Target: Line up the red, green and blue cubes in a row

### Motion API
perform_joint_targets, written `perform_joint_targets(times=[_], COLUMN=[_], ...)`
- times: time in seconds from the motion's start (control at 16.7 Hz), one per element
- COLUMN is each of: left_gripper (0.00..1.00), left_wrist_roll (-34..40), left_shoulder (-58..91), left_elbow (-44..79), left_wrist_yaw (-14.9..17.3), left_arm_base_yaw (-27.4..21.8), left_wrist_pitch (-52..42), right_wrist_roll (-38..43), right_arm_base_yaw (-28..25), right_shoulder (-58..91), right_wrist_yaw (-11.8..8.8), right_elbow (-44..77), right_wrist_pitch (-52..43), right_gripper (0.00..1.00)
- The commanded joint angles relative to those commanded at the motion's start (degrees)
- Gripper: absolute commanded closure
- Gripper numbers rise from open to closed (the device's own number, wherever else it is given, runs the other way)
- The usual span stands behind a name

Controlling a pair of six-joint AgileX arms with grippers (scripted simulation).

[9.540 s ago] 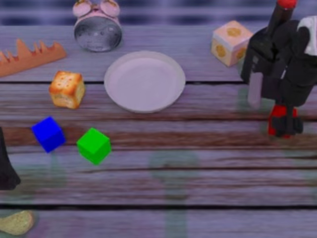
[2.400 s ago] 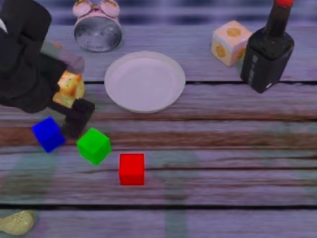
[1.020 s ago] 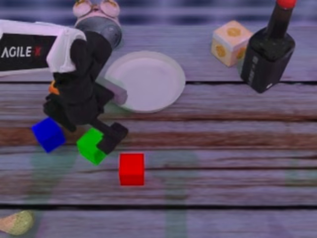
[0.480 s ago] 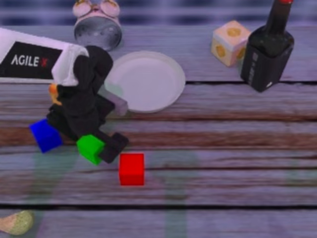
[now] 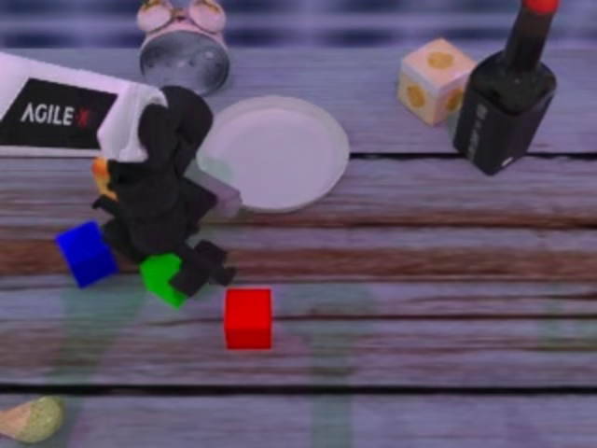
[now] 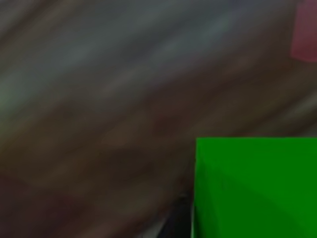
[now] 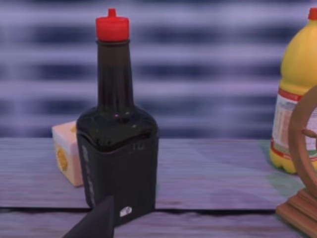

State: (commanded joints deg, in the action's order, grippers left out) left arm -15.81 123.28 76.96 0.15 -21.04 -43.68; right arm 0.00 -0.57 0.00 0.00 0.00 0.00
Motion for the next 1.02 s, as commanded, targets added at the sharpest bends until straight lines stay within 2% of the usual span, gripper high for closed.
perform_joint_targets(times=[0.24, 0.3, 0.84, 1.02], left_gripper=[0.98, 1.00, 1.00, 1.00], left_wrist_roll=[0.00, 0.00, 0.01, 0.18], left_shoulder=[0.00, 0.00, -0.47, -2.08], left_elbow=[0.00, 0.00, 0.21, 2.40], left_wrist_yaw=[0.00, 0.00, 0.08, 0.07], left_arm_base_yaw=[0.00, 0.00, 0.04, 0.46], left_wrist_pitch=[0.00, 0.00, -0.36, -4.34], right_wrist_roll=[0.00, 0.00, 0.00, 0.00], right_arm_base_yaw=[0.00, 0.00, 0.00, 0.00], right_shoulder=[0.00, 0.00, 0.00, 0.00], right_wrist_yaw=[0.00, 0.00, 0.00, 0.00], right_elbow=[0.00, 0.00, 0.00, 0.00], right_wrist_pitch=[0.00, 0.00, 0.00, 0.00], right_gripper=[0.00, 0.00, 0.00, 0.00])
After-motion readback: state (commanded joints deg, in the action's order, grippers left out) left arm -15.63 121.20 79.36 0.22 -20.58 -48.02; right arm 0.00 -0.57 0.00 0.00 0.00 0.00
